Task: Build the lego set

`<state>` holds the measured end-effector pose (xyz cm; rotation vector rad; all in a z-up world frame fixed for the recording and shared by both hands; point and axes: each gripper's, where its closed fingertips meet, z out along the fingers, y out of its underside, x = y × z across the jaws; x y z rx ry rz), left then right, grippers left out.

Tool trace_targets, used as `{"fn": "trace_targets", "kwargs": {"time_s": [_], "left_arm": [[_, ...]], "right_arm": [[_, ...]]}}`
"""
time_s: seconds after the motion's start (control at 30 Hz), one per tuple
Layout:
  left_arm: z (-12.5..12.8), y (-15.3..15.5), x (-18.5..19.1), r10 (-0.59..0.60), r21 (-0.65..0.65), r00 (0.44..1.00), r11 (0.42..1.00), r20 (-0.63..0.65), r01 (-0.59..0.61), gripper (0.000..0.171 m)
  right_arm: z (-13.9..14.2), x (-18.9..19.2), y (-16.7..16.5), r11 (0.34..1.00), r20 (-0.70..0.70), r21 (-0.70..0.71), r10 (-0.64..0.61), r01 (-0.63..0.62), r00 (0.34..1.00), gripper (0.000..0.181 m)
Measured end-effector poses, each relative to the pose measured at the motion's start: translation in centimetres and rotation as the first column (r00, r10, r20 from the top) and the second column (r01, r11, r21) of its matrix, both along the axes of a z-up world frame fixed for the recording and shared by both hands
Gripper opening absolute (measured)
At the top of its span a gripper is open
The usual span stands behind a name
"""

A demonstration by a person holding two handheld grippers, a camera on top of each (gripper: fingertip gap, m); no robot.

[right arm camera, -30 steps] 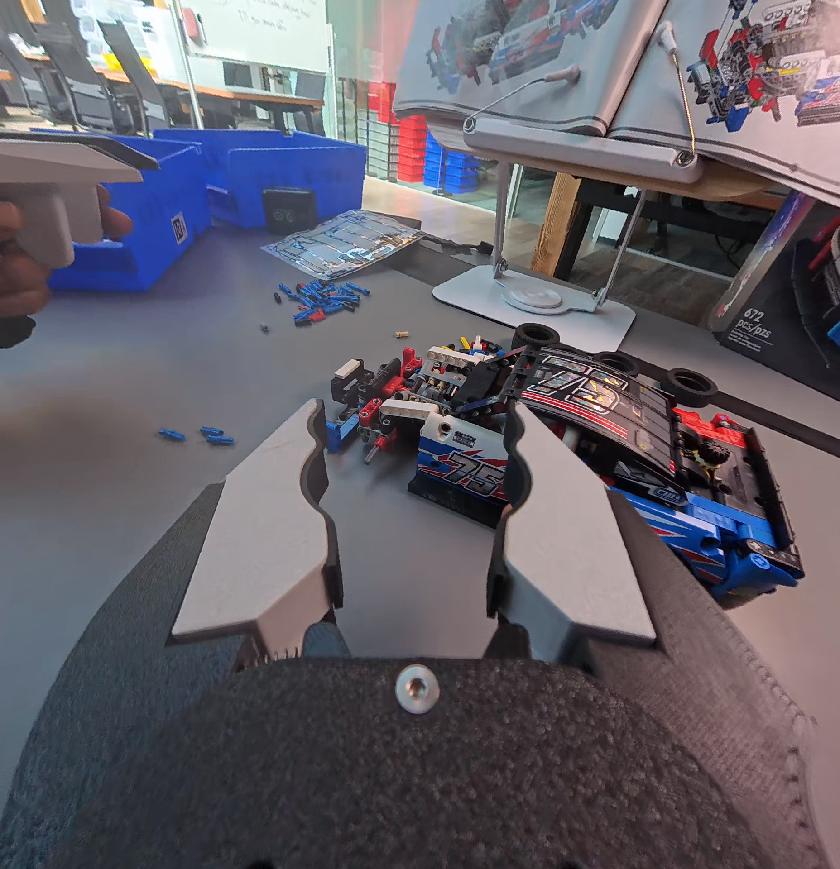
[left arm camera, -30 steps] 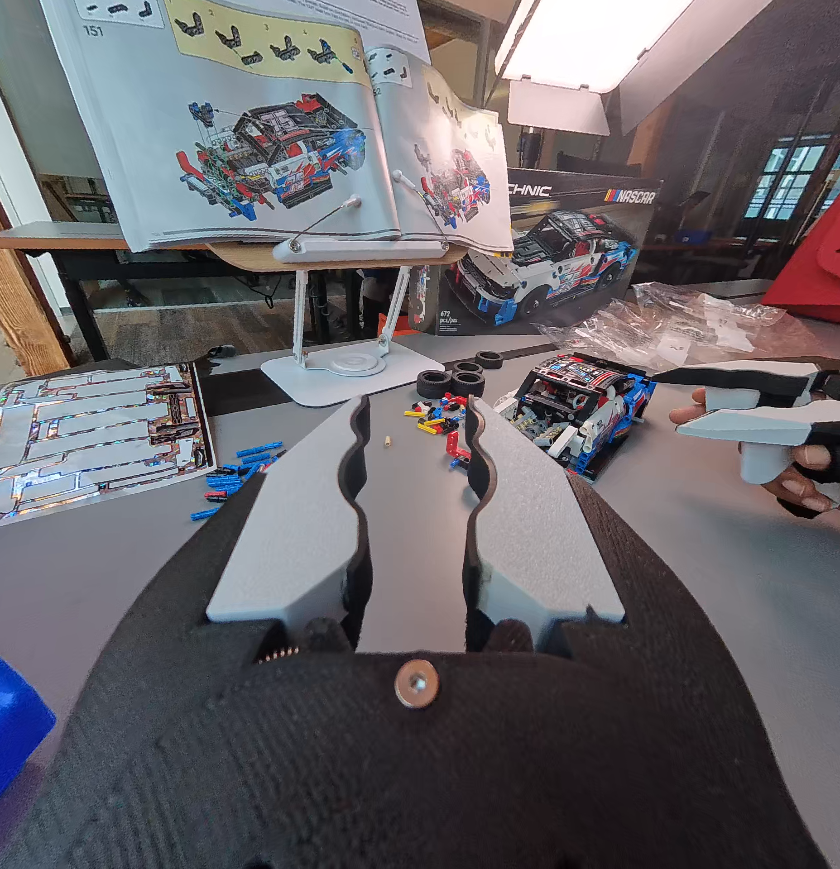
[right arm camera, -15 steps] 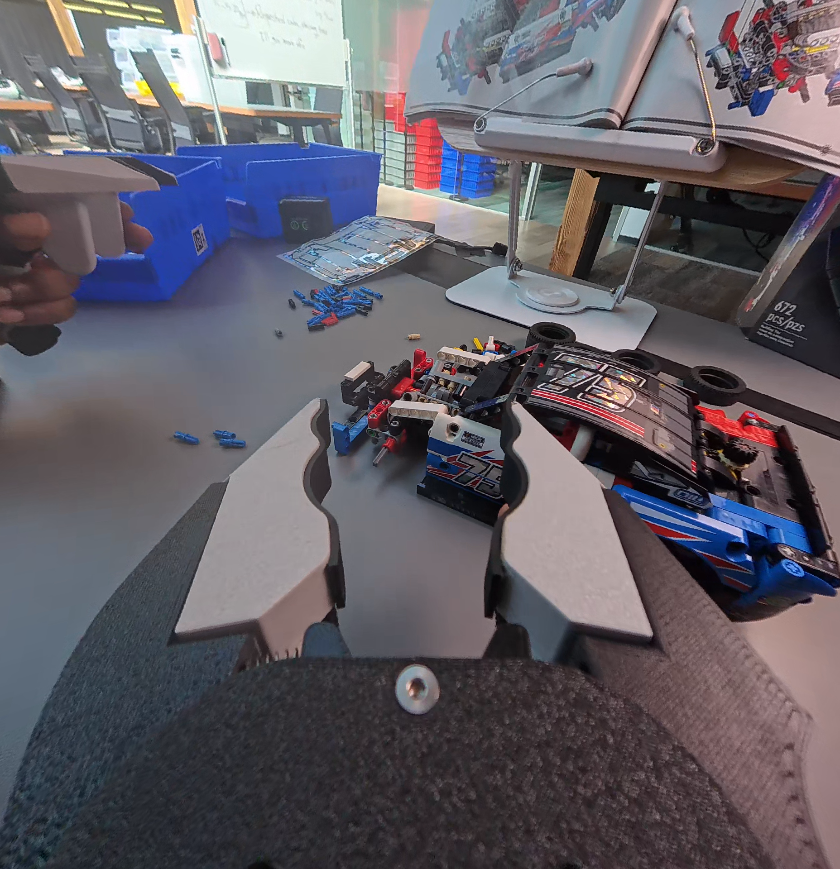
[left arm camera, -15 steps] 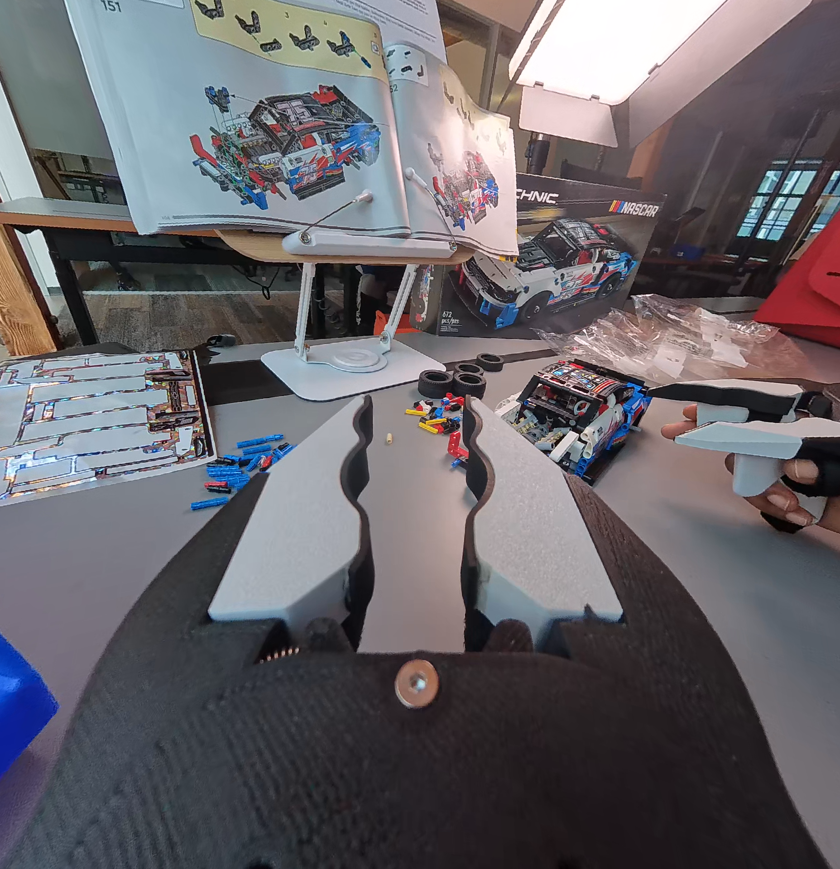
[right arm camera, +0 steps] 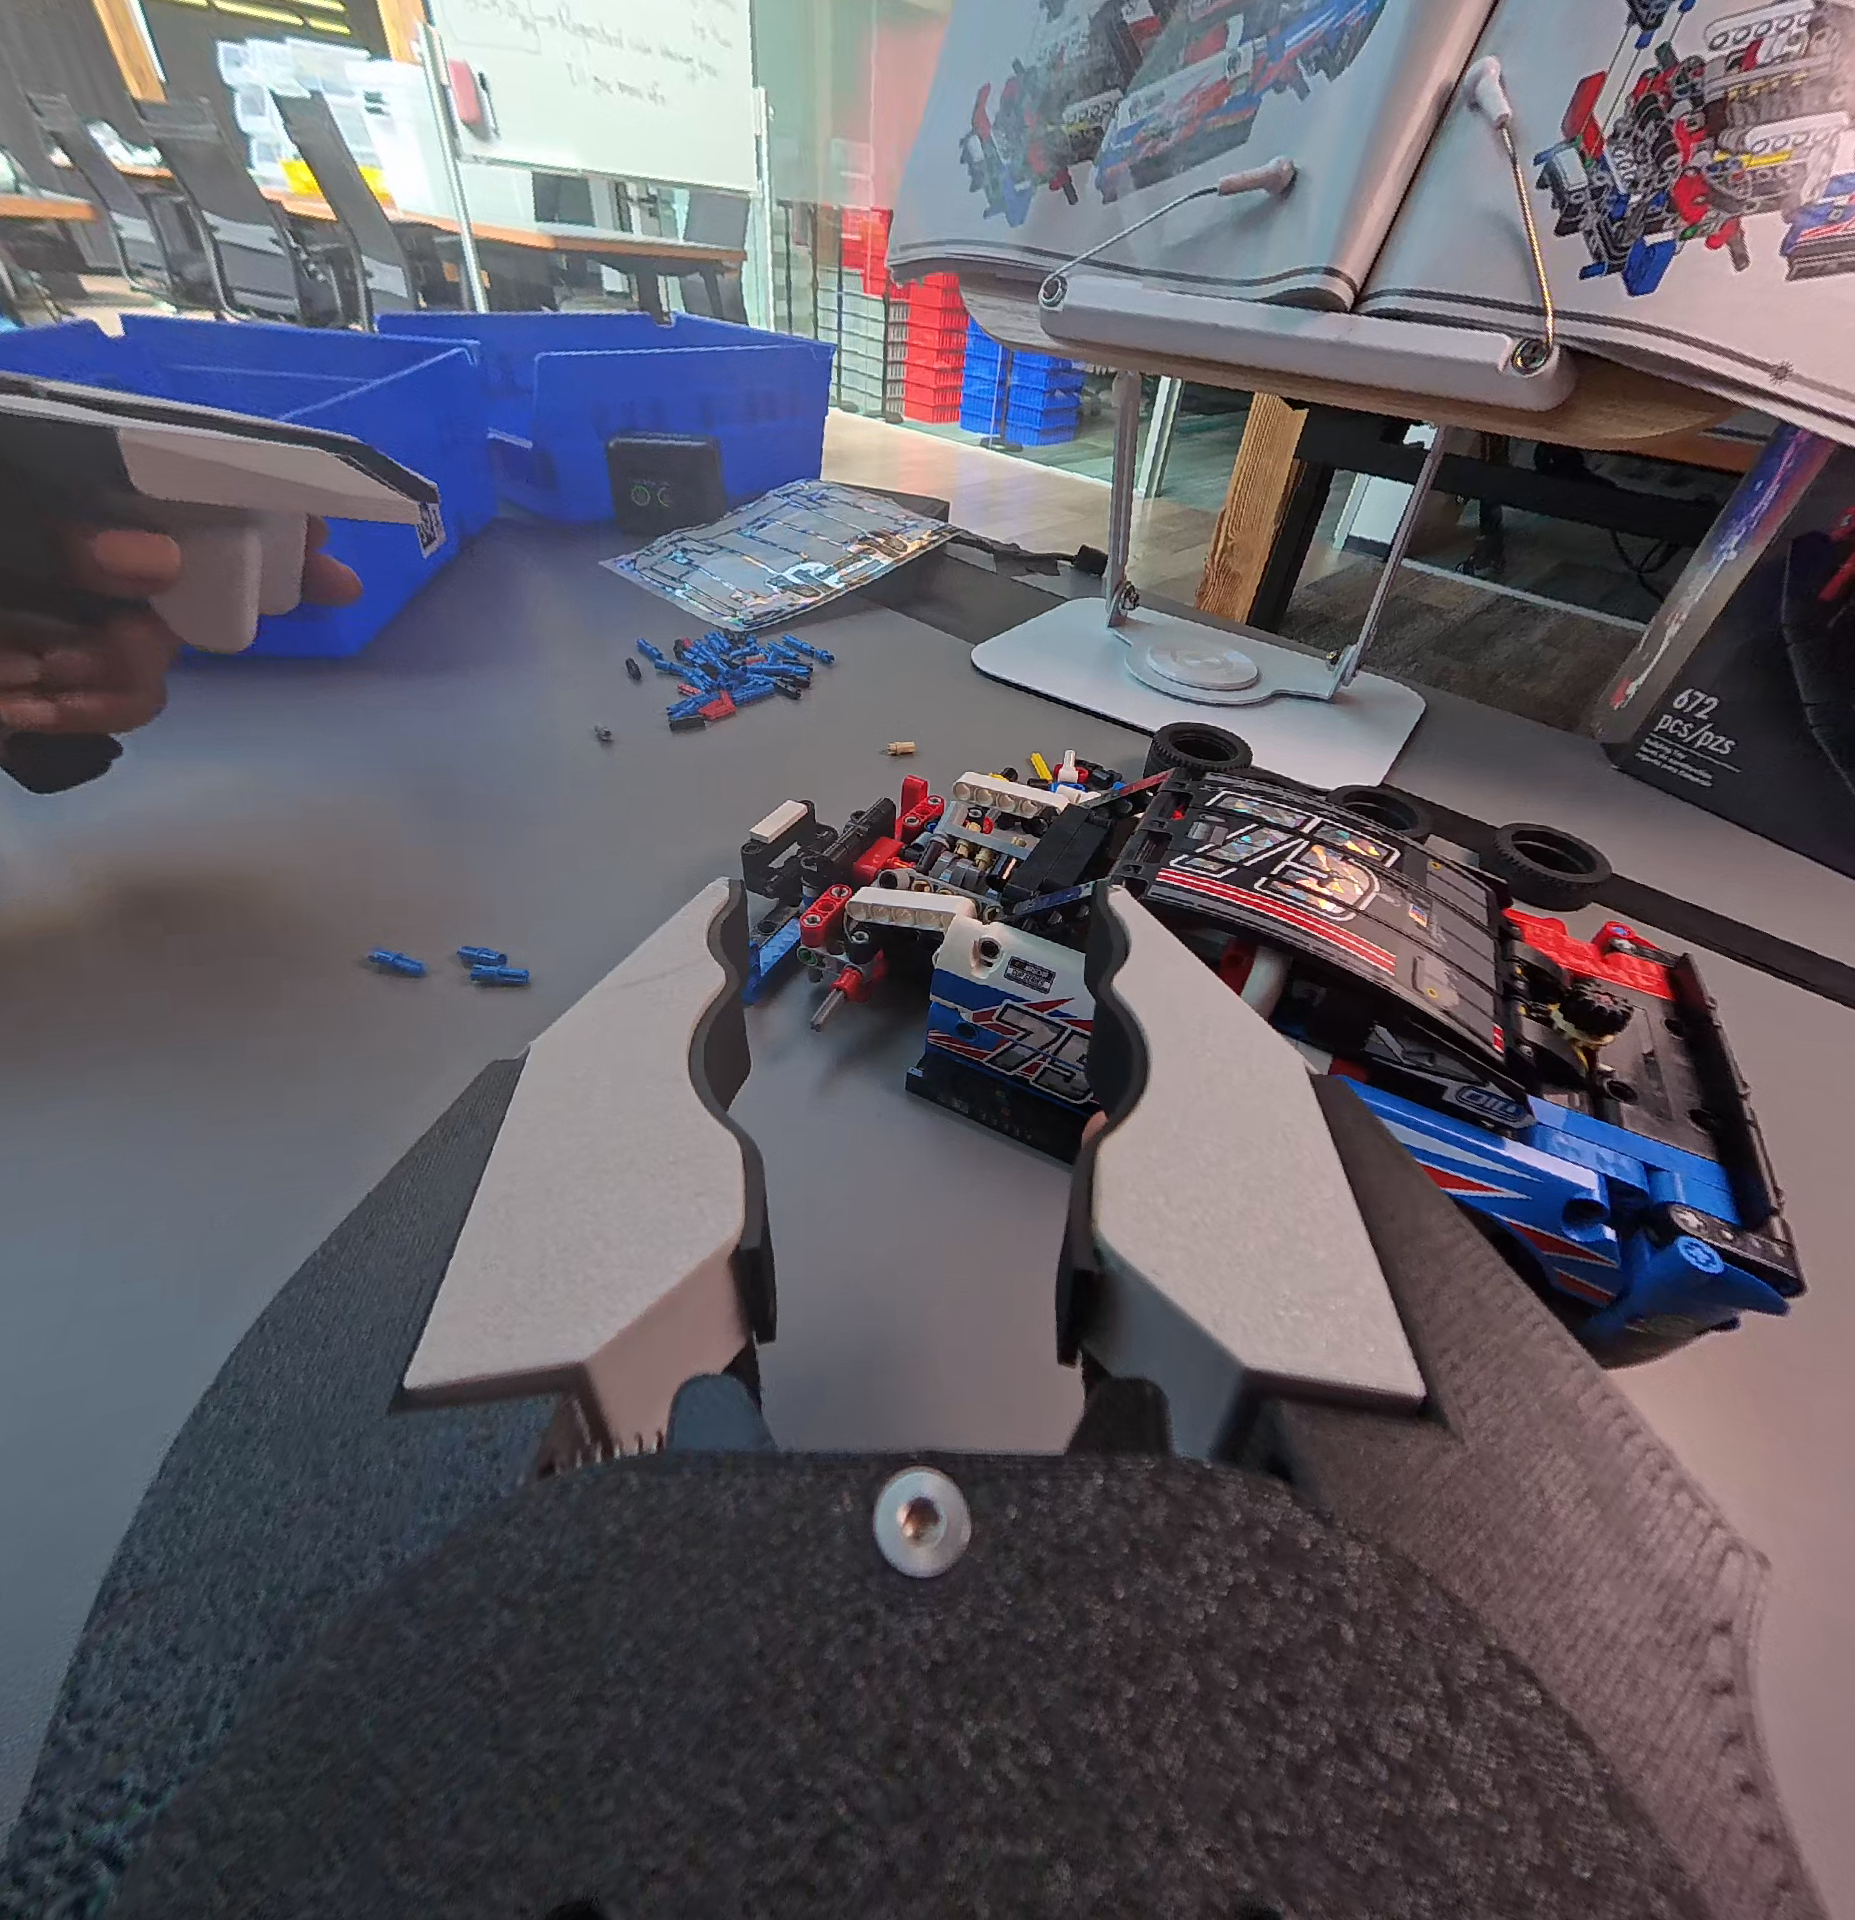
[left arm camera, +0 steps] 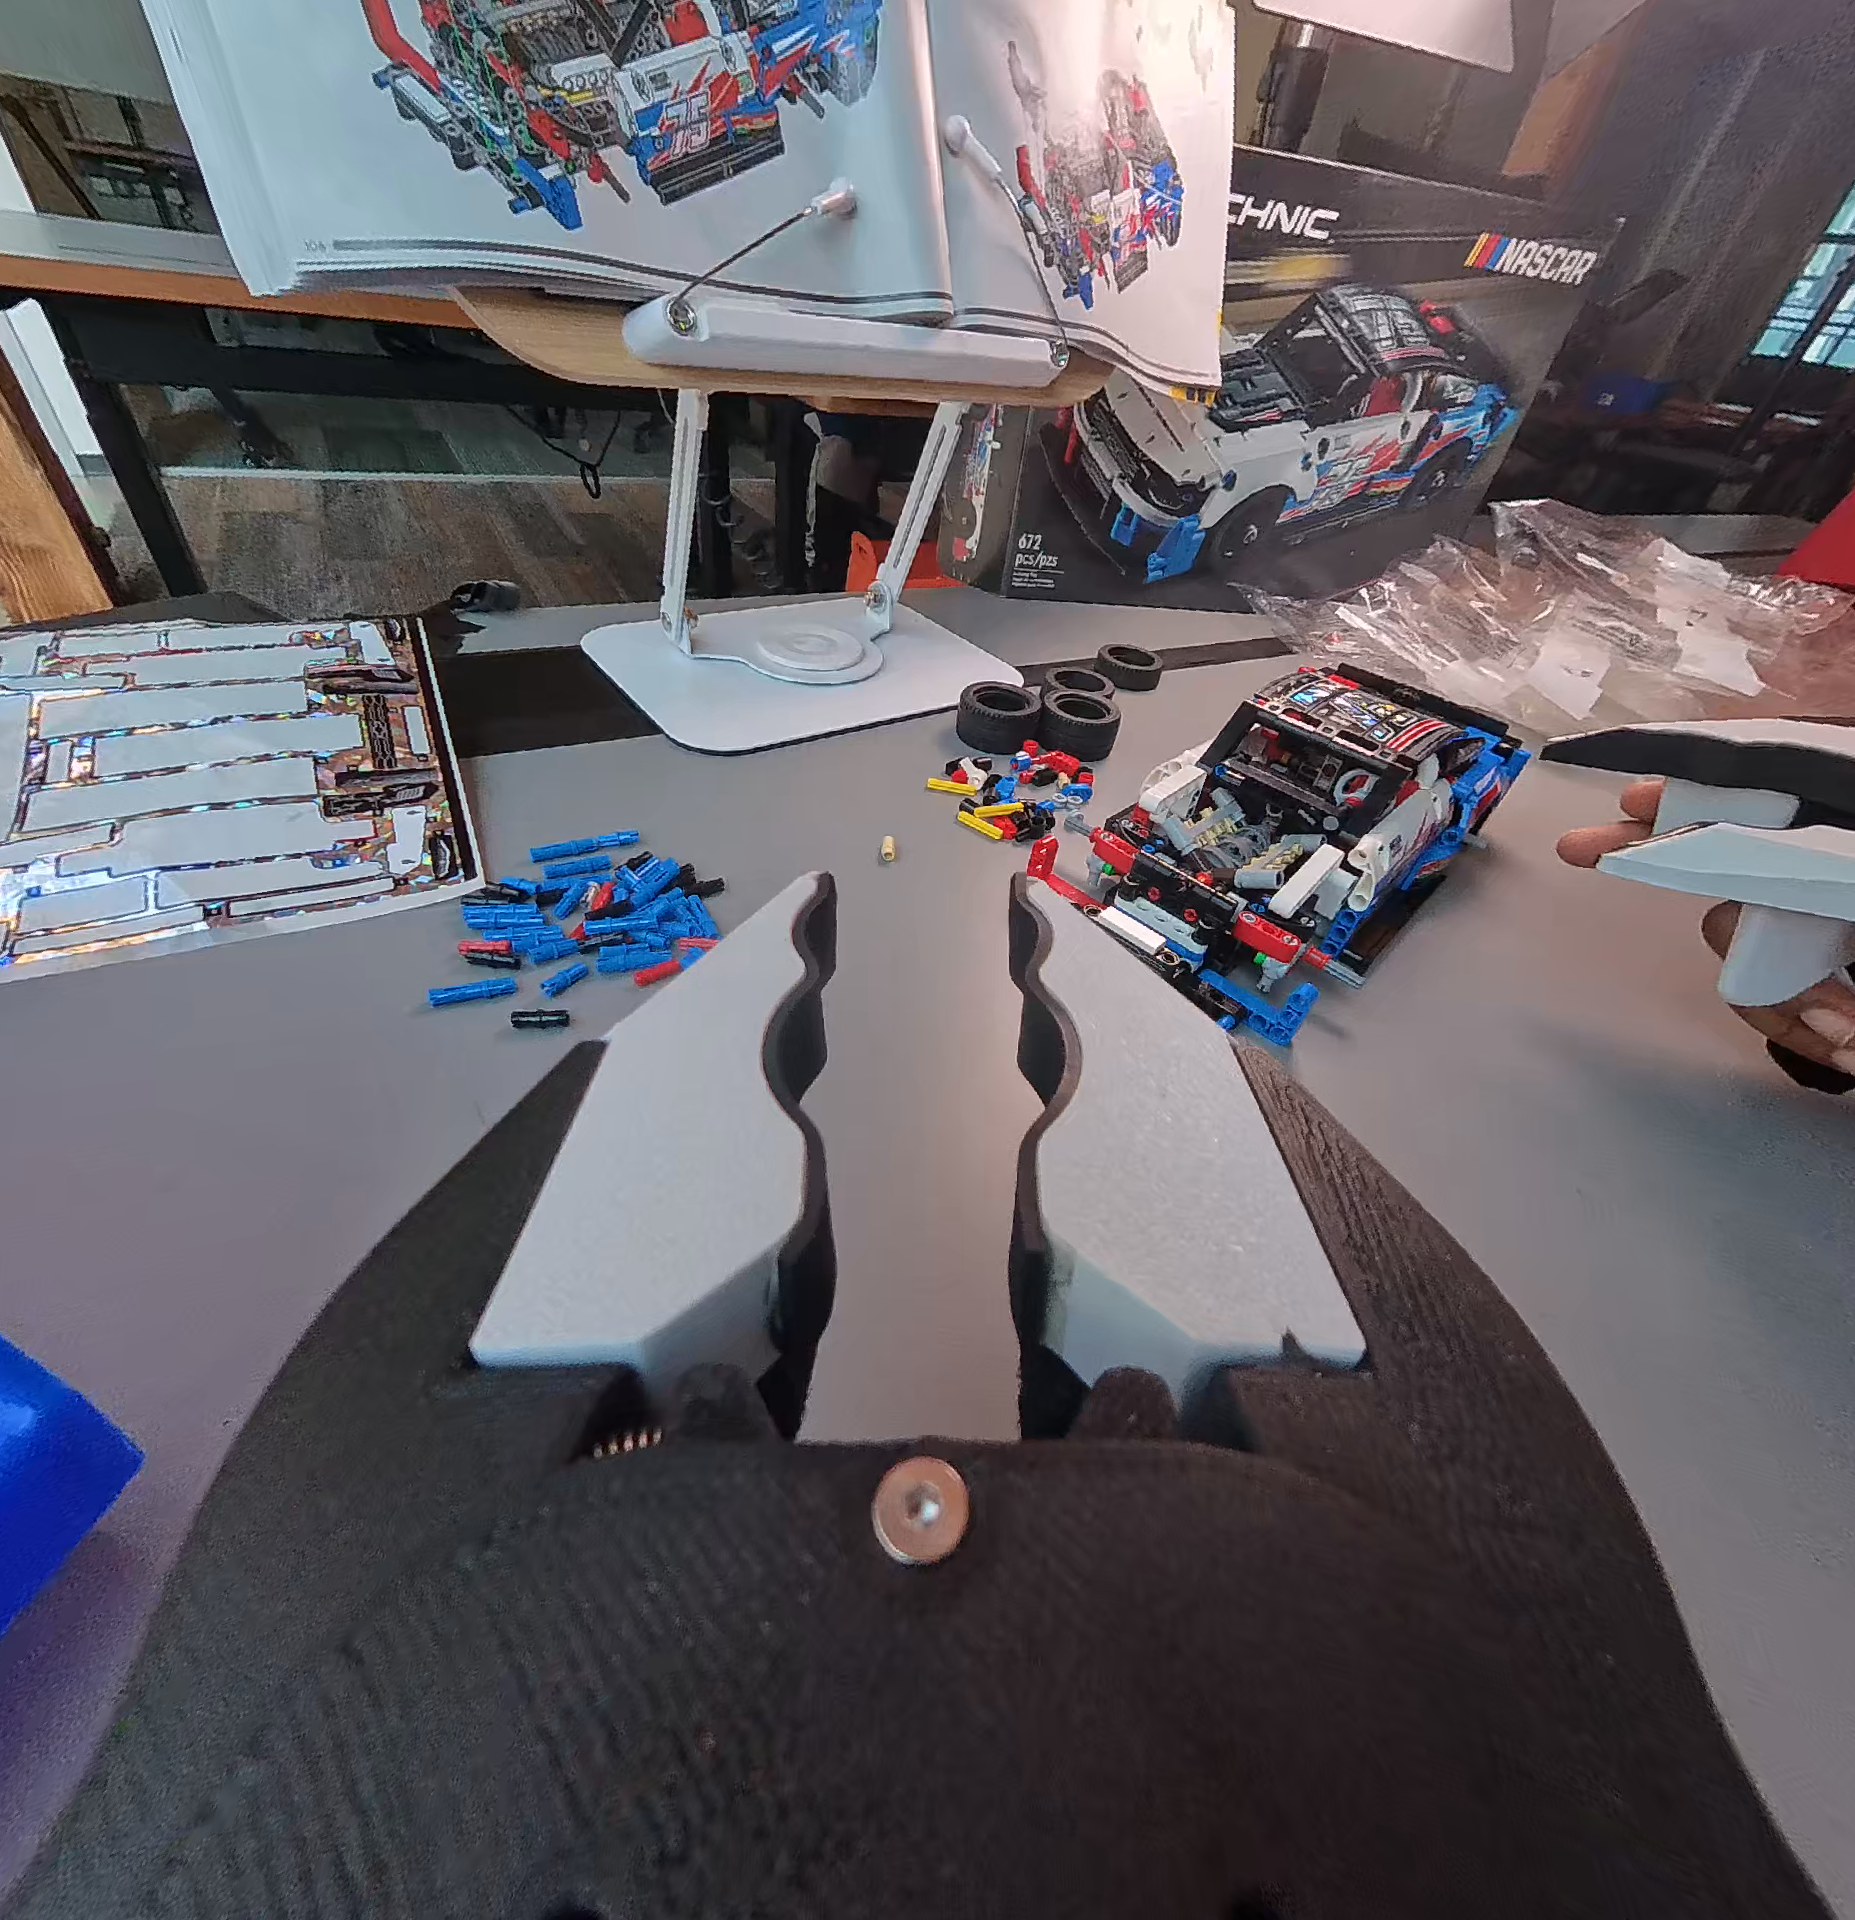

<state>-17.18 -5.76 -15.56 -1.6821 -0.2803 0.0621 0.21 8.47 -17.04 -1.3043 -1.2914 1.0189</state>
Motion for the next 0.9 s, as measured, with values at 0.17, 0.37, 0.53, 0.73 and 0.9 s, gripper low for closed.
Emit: {"fn": "trace_targets", "kwargs": {"time_s": [0.17, 0.37, 0.53, 0.73, 0.9], "left_arm": [[-0.4, 0.3, 0.3, -0.011, -0.034, 0.999, 0.999, -0.050, 0.009, 0.032], [-0.4, 0.3, 0.8, -0.031, -0.049, 0.997, 0.998, -0.076, 0.027, 0.032], [-0.2, 0.3, 1.0, -0.039, -0.046, 0.995, 0.998, -0.088, 0.035, 0.032], [0.0, 0.3, 1.1, -0.040, -0.046, 0.993, 0.998, -0.111, 0.035, 0.032], [0.0, 0.2, 1.0, -0.036, -0.048, 0.993, 0.998, -0.115, 0.031, 0.032]], "right_arm": [[0.1, 0.1, 0.0, 1.000, -0.002, -0.001, 0.002, -0.002, 1.000, 0.061], [-0.4, -0.2, 0.0, 1.000, 0.014, -0.008, 0.005, -0.005, 1.000, 0.059], [-0.5, -0.3, -0.1, 1.000, 0.018, -0.008, 0.003, -0.003, 1.000, 0.057], [-0.6, -0.3, -0.2, 1.000, 0.020, -0.002, 0.004, -0.004, 1.000, 0.055], [-0.5, -0.3, -0.1, 1.000, 0.016, -0.002, -0.001, 0.001, 1.000, 0.055]]}}
